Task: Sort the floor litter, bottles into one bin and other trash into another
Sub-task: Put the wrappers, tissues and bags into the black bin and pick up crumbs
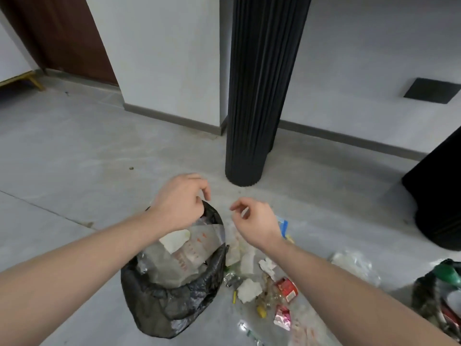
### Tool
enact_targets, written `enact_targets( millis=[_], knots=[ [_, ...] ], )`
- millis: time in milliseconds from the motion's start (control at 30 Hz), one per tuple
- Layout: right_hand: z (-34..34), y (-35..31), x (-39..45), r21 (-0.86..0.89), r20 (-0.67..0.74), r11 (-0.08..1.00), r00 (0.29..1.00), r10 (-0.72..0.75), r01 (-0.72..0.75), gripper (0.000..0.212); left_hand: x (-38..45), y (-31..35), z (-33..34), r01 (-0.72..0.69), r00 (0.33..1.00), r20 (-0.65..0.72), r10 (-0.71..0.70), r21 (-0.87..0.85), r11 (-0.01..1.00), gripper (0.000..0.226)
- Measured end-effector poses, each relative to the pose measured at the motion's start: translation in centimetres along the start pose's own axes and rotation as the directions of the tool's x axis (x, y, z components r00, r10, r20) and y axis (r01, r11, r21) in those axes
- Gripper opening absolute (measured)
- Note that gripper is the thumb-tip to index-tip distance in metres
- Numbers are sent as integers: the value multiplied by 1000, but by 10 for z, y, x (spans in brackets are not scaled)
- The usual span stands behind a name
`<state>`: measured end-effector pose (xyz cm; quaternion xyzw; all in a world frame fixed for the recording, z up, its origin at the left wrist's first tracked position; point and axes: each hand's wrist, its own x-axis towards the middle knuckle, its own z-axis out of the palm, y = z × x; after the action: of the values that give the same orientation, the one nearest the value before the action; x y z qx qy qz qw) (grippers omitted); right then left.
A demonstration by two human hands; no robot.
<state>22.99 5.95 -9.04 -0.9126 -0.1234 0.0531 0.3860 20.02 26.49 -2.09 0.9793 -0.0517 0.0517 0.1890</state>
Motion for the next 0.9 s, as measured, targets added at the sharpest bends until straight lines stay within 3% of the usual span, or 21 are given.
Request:
enact_targets(
  millis=[67, 167, 267, 333, 533, 700, 800, 900],
  knots=[
    [-25, 48, 7, -70, -68, 990, 990, 121, -126, 20, 18, 30, 22, -78, 990, 121, 74, 29, 997, 28],
    [-44, 122, 10, -317, 17, 908, 956, 293, -273, 50, 37, 75, 69, -188, 929, 341, 146, 93, 978, 24],
    [-40, 172, 9, -447, 140, 843, 907, 396, -299, 73, 44, 103, 128, -252, 845, 527, 94, 237, 938, 38],
    [-30, 190, 14, -465, 172, 842, 906, 388, -273, 76, 43, 109, 168, -198, 816, 578, -5, 288, 937, 53],
    [12, 219, 55, -476, 279, 858, 891, 357, -195, 96, 34, 90, 250, 154, 765, 552, -332, 344, 926, 88],
    [34, 243, 75, -546, 328, 829, 879, 347, -123, 85, 34, 56, 300, 398, 709, 484, -513, 326, 857, 110],
    [41, 261, 69, -557, 346, 822, 866, 360, -118, 73, 28, 39, 328, 366, 759, 399, -515, 392, 844, 101],
    [45, 273, 53, -529, 276, 838, 907, 317, -132, 56, 20, 42, 327, 387, 791, 338, -510, 370, 845, 71]
  ],
)
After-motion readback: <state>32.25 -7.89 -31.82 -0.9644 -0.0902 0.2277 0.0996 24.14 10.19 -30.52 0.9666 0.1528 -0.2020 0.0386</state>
